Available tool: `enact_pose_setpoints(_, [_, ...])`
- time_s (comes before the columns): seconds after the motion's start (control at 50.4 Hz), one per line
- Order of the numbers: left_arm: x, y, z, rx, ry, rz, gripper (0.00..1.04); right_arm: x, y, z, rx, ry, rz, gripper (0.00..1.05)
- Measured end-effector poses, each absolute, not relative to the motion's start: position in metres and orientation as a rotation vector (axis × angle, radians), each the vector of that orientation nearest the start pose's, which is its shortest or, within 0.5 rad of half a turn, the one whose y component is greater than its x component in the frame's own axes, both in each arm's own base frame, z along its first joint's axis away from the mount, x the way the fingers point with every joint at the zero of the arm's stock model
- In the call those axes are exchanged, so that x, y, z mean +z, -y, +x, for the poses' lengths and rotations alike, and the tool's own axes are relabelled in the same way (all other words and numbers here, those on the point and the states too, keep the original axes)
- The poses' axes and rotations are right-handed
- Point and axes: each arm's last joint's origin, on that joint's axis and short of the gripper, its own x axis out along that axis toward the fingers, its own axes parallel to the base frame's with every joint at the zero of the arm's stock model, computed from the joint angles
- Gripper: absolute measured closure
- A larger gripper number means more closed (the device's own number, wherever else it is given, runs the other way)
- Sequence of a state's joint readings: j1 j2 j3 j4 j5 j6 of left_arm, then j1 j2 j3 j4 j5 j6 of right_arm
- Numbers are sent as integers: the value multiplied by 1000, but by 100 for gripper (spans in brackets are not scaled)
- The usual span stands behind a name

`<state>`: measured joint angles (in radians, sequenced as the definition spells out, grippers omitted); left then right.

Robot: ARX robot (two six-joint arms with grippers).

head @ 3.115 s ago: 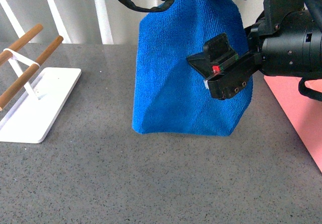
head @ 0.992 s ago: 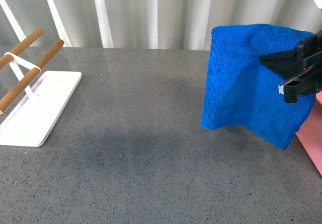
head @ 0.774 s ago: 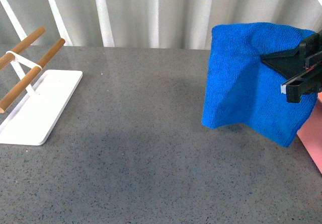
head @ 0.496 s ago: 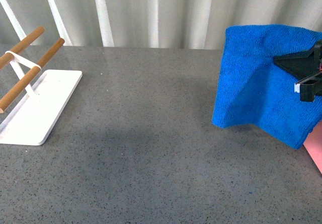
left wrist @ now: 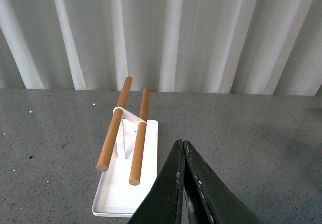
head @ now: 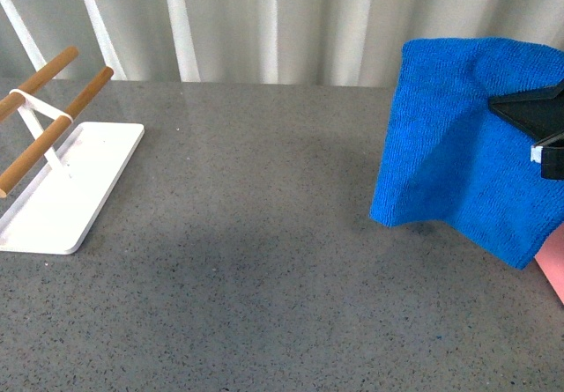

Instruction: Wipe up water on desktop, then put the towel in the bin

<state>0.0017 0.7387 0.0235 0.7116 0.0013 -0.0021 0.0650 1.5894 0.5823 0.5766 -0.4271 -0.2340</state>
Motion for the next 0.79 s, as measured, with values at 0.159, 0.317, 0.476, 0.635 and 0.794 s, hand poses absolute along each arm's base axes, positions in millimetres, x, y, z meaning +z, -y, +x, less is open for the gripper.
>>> enact_pose_setpoints(0.159, [169, 0, 139, 0, 7, -2, 101, 155, -29, 288, 509, -373, -144, 101])
enact_pose_setpoints(0.317, [172, 0, 133, 1, 15, -2, 101, 159, -26, 284, 488, -376, -138, 101])
enact_pose_setpoints(0.476, [174, 0, 125, 1, 23, -2, 101, 160, -26, 284, 476, -378, -131, 101])
enact_pose_setpoints(0.635, [174, 0, 120, 1, 25, -2, 101, 160, -27, 284, 477, -378, -133, 101])
enact_pose_setpoints(0.794, [175, 0, 116, 1, 26, -2, 101, 159, -29, 282, 481, -382, -130, 101])
